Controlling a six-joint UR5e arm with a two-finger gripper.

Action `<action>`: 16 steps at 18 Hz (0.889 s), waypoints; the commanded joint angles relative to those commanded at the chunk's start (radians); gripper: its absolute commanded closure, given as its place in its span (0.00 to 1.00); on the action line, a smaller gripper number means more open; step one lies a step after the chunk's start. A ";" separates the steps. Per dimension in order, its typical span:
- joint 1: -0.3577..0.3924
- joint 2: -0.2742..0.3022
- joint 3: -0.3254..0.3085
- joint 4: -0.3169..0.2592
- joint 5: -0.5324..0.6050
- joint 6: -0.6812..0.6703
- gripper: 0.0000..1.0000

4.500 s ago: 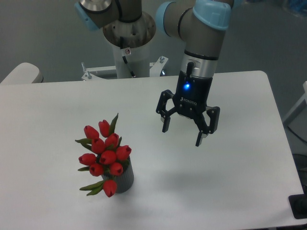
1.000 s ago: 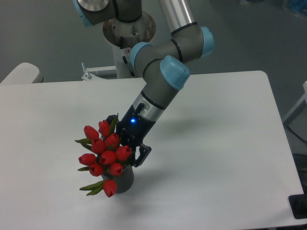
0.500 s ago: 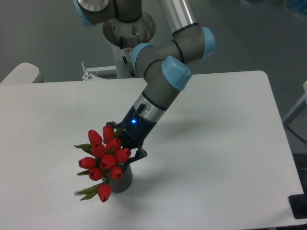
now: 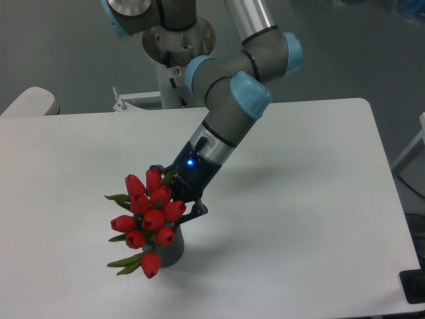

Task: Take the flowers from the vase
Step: 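Lift the gripped tulips up out of the grey vase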

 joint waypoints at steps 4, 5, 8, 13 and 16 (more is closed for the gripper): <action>0.024 0.035 0.002 0.000 -0.054 -0.035 0.65; 0.035 0.040 0.003 0.000 -0.063 -0.045 0.65; 0.044 0.058 0.023 0.000 -0.091 -0.080 0.65; 0.049 0.080 0.087 -0.002 -0.092 -0.184 0.65; 0.049 0.084 0.136 -0.003 -0.092 -0.239 0.65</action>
